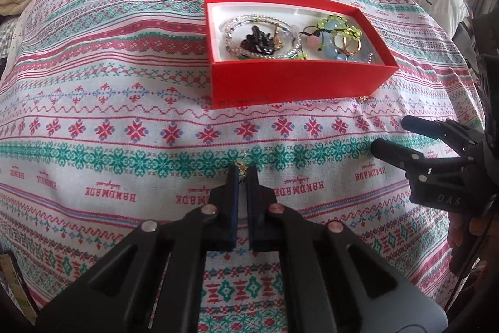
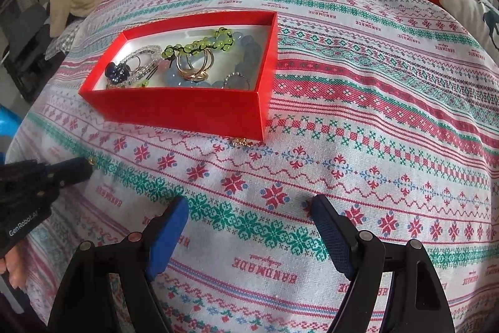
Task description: Organize jewelry
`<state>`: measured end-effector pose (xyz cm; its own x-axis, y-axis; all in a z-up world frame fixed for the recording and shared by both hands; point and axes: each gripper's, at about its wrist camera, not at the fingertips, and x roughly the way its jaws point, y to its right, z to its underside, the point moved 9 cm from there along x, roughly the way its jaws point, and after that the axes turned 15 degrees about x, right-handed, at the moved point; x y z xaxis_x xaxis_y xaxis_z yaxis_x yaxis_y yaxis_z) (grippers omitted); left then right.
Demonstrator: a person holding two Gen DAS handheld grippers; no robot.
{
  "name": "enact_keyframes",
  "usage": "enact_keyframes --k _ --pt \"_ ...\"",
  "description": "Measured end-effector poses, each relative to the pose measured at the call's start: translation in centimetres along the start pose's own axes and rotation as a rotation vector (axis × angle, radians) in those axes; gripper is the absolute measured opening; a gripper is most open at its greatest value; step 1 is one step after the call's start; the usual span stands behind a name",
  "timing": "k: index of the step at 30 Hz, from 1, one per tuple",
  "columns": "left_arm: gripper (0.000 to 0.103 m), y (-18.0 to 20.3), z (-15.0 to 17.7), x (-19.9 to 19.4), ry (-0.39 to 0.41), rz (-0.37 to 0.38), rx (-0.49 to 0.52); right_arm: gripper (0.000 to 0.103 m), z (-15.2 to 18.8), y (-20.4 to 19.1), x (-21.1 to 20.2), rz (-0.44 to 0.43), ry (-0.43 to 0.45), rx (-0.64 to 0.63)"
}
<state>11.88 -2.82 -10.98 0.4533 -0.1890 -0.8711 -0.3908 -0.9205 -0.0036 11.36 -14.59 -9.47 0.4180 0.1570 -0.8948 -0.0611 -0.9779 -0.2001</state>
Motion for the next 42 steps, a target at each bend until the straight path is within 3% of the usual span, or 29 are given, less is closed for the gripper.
enact_keyframes --k 5,16,24,42 --pt "0.006 -0.3 0.2 -0.6 -0.015 0.006 -0.023 0.080 -1.2 -0.8 1.1 -0.019 0.008 0.028" --pt "0.006 0.6 -0.3 -1.4 -0.009 0.065 -0.040 0.040 -3.6 -1.2 2.5 0.014 0.055 0.094" --pt "0.006 0.7 -0.5 -1.1 -0.016 0.061 -0.047 0.013 -4.2 -1.1 2.7 0.044 0.061 0.085" --pt "0.006 -0.1 -0.6 -1.5 -0.010 0.044 -0.042 0.012 -1.8 0.5 -0.7 -0.046 -0.004 0.132"
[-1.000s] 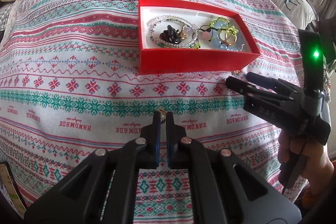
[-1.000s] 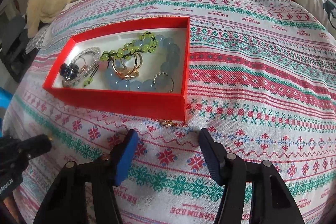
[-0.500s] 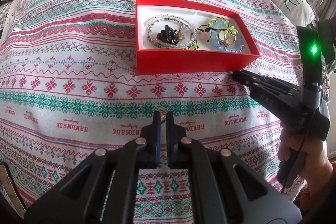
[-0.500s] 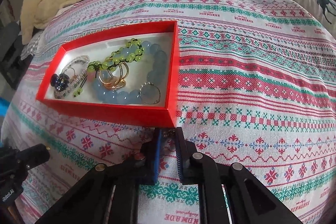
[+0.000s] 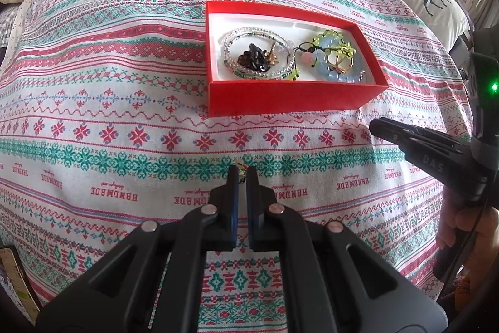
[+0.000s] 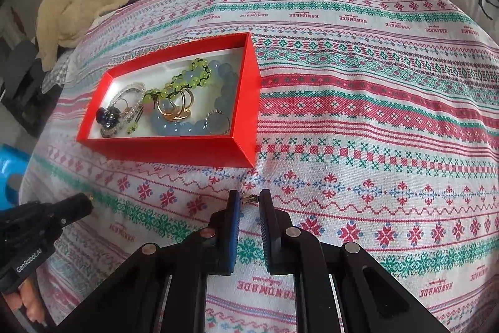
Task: Organize jewelry
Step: 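Carry both earrings into the red box and open both grippers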
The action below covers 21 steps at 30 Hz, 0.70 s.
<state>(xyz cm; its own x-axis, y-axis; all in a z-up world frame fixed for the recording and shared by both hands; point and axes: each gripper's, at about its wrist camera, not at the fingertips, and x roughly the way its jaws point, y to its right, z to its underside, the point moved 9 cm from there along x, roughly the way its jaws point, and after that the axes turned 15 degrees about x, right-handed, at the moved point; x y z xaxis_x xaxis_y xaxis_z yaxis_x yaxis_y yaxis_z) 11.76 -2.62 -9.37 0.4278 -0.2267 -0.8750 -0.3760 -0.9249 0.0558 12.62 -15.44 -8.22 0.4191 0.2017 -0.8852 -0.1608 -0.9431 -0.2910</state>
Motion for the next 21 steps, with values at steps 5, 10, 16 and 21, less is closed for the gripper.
enact_keyframes --k 5,10,16,21 --pt "0.006 -0.5 -0.5 -0.8 0.023 -0.001 -0.009 0.012 -0.2 -0.6 -2.7 -0.043 0.031 -0.004" --pt "0.005 -0.1 -1.8 -1.7 0.060 0.003 -0.003 0.013 -1.2 -1.5 -4.8 -0.083 0.076 -0.003" --pt "0.006 1.3 -4.4 -2.3 0.117 0.023 0.038 0.013 -2.7 -2.6 -5.6 -0.115 0.095 0.019" --pt "0.006 2.5 -6.3 -1.9 0.148 0.038 0.074 0.013 -3.4 -2.6 -5.1 -0.120 0.094 0.031"
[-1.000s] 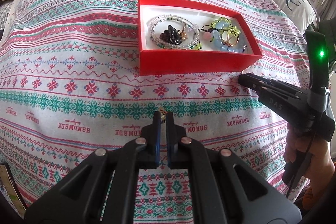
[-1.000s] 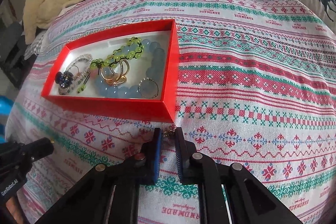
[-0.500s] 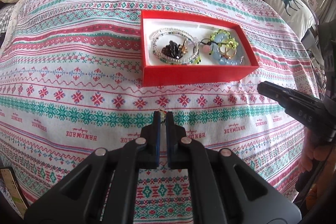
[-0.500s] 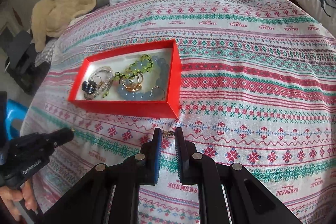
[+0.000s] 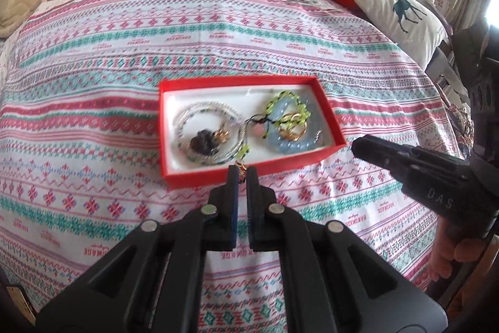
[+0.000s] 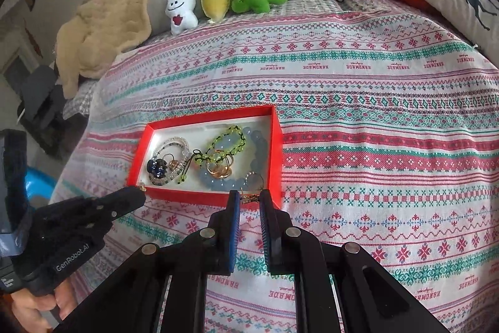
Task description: Organize jewelry
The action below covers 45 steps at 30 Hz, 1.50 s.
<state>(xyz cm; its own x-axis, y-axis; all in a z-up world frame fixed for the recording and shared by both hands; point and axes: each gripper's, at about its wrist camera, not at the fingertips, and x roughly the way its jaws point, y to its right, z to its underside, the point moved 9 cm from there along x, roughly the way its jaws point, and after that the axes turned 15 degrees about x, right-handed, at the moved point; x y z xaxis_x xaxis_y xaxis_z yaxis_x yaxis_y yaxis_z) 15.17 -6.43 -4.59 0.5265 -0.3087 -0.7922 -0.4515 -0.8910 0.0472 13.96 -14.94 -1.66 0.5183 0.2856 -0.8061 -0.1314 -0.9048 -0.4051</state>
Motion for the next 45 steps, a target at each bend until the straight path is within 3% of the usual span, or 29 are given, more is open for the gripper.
enact_keyframes --k 14,16,18,22,24,40,43,44,45 --pt "0.006 0.4 -2.0 2.8 0.025 0.016 0.002 0.013 -0.4 1.5 0.2 0.000 -0.008 0.036" --pt "0.012 0.4 -2.0 2.9 0.021 0.015 -0.008 0.013 -0.4 1.2 0.3 -0.003 -0.009 0.033" --pt "0.030 0.6 -2.0 2.7 0.020 0.008 -0.018 0.013 -0.4 1.0 0.3 -0.007 -0.008 0.030" --pt "0.037 0.6 -2.0 1.7 0.022 -0.043 -0.028 0.013 -0.9 0.6 0.3 -0.016 0.003 0.025" --pt "0.047 0.3 -1.8 1.2 0.017 -0.069 -0.031 0.013 -1.1 0.2 0.5 -0.018 0.008 0.020" --pt "0.074 -2.9 0.7 -1.1 -0.063 -0.166 -0.052 0.017 -1.9 -2.7 2.7 -0.011 0.022 -0.028" --pt "0.079 -3.5 1.0 -1.5 -0.072 -0.182 -0.068 0.021 -1.7 -2.8 2.8 -0.003 0.008 -0.033" --pt "0.081 -3.7 1.2 -1.7 -0.076 -0.186 -0.071 0.031 -1.6 -2.8 2.7 0.003 0.008 -0.035" --pt "0.082 -3.8 1.3 -1.8 -0.082 -0.192 -0.072 0.053 -1.6 -2.8 2.5 0.006 0.009 -0.033"
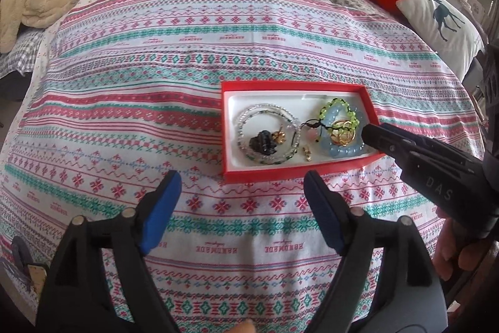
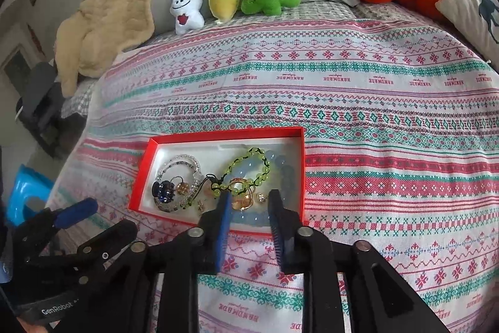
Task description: Organize jewelry
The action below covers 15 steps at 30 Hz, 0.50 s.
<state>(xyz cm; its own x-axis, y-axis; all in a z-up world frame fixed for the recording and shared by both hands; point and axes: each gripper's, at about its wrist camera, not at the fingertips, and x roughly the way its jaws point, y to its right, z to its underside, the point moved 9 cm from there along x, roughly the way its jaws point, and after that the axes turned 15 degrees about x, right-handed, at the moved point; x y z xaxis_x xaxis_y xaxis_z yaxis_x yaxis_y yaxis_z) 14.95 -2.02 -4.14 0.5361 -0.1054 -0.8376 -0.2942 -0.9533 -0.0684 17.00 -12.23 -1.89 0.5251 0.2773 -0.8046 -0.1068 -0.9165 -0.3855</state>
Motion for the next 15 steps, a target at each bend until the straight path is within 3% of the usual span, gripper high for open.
enact_keyframes --k 2,7,12,15 --pt "0.084 -0.3 0.3 -0.1 -0.012 -0.015 0.001 0.068 -0.1 0.0 -0.7 -0.007 0.025 0.009" --pt "0.095 -0.8 1.5 -0.7 -0.040 -0.053 0.005 0.069 0.2 0.0 -2.5 -0.007 0.045 0.014" --pt "0.098 -0.7 2.7 -1.5 -0.052 -0.057 0.004 0.084 1.4 0.9 -3.7 0.065 0.039 0.014" --pt "0.099 -0.5 3.4 -1.9 -0.063 -0.064 0.006 0.088 2.5 1.5 -4.3 0.108 0.029 0.010"
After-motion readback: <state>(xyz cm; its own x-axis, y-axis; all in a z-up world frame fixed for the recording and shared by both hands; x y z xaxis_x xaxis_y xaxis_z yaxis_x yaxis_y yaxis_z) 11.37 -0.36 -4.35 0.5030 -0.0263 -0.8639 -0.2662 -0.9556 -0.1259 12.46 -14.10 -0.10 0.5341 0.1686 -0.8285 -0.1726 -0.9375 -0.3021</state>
